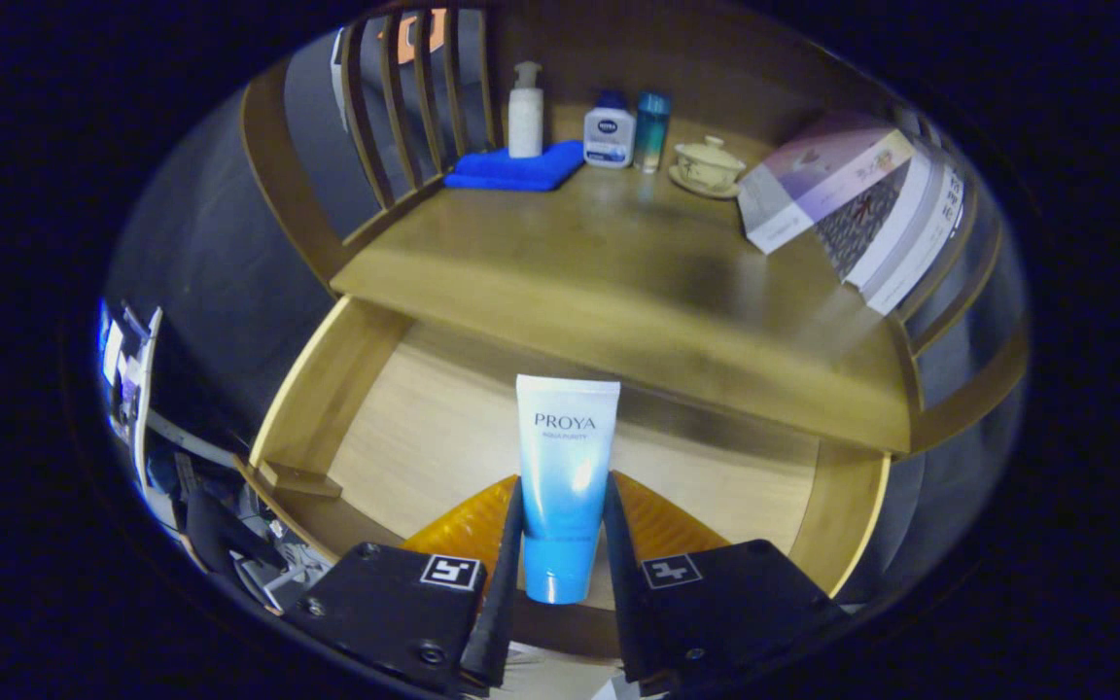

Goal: Pull open the drawer, take out the items inside it, and place them on the countertop above the cabinet.

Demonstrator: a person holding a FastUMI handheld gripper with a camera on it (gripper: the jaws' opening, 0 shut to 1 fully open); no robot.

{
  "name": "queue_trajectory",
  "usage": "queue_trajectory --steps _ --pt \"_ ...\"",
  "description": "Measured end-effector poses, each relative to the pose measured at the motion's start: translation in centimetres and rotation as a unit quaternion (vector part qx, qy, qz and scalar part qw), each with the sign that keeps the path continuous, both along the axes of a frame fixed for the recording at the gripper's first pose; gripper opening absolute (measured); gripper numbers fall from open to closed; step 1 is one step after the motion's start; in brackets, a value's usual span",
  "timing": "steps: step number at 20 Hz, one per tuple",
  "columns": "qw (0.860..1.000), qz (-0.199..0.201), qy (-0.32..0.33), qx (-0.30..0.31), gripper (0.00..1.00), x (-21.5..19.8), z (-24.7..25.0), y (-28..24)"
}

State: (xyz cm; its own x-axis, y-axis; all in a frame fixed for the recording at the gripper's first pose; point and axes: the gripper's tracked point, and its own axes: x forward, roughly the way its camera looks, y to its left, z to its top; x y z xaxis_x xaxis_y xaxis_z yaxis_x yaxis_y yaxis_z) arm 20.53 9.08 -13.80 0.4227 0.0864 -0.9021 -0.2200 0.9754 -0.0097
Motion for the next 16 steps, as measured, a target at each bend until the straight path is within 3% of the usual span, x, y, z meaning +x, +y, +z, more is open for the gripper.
queue_trajectory --steps 11,16 --pt "0.998 -0.035 -0.056 -0.006 0.47 8.1 3.9 -0.3" --pt "0.996 -0.058 -0.065 -0.022 0.47 11.6 2.7 -1.0"
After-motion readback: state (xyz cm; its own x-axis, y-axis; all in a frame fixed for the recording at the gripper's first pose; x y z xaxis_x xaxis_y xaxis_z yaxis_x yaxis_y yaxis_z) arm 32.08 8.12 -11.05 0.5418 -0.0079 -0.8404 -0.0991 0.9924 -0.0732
